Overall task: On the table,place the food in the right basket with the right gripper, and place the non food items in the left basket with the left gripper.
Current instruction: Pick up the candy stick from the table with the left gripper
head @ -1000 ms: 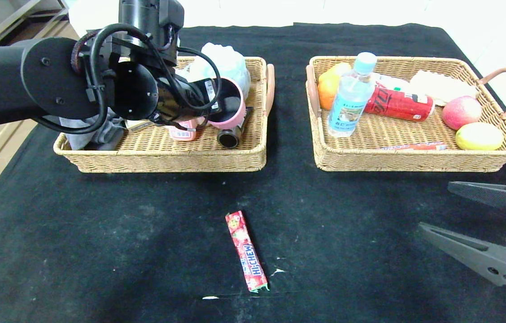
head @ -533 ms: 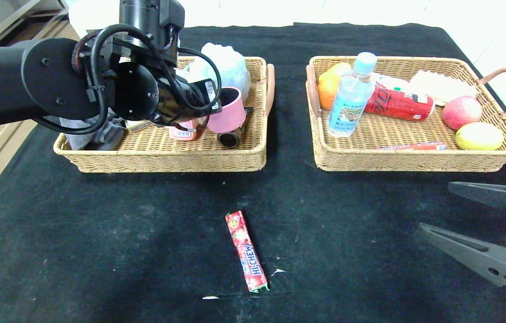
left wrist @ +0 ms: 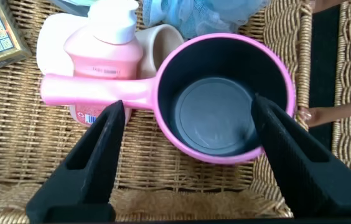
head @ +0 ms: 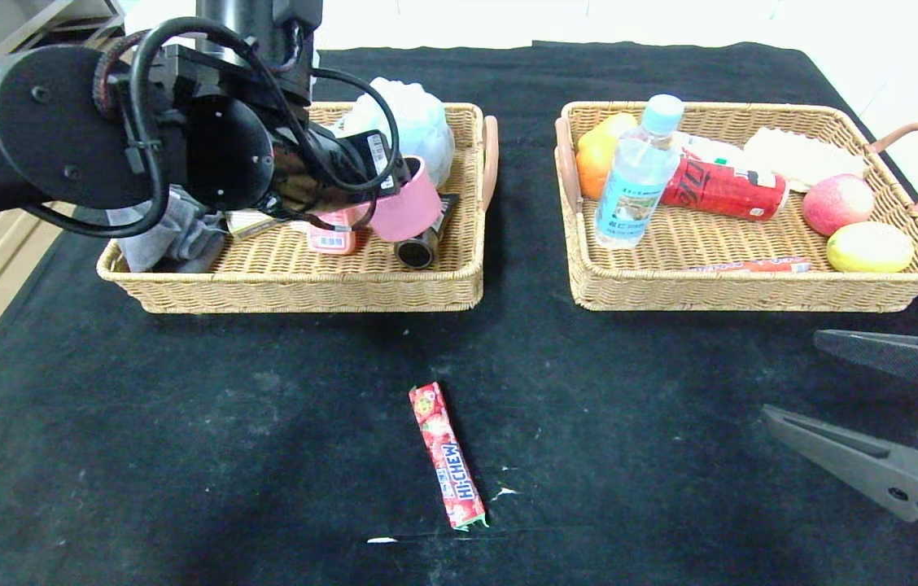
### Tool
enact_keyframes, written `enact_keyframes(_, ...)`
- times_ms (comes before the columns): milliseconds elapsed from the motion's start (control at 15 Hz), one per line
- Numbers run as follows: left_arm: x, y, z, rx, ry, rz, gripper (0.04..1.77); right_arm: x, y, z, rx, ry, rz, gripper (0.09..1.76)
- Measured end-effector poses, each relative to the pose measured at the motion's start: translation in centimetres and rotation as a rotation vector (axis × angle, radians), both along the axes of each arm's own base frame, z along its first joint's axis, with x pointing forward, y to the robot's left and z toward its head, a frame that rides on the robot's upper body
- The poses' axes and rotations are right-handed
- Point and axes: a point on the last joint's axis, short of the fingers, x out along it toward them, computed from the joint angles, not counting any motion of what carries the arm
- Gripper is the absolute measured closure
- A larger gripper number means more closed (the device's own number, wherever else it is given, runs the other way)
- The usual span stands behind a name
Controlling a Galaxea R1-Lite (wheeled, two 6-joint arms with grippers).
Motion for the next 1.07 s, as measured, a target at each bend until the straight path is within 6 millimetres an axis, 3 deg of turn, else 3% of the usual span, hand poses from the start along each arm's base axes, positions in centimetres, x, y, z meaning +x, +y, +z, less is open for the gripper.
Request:
enact_keyframes(200,-1.2,-0.1,0.2,0.003,0.004,-0.015,0.25,0.0,0.0,0.0,-0.001,0.0,0.0,0.14)
enact_keyframes(800,-6.0,-0.1,-1.6,0.038,0.088,-0.053,0.14,-0.1,0.1,-0.1,-0.003,0.001,0.008,0.14)
enact_keyframes(1067,-6.9,-0.1,-1.7,0.033,0.088,-0.047,0.12,-0.1,0.1,-0.4,-0.031,-0.01,0.009,0.14)
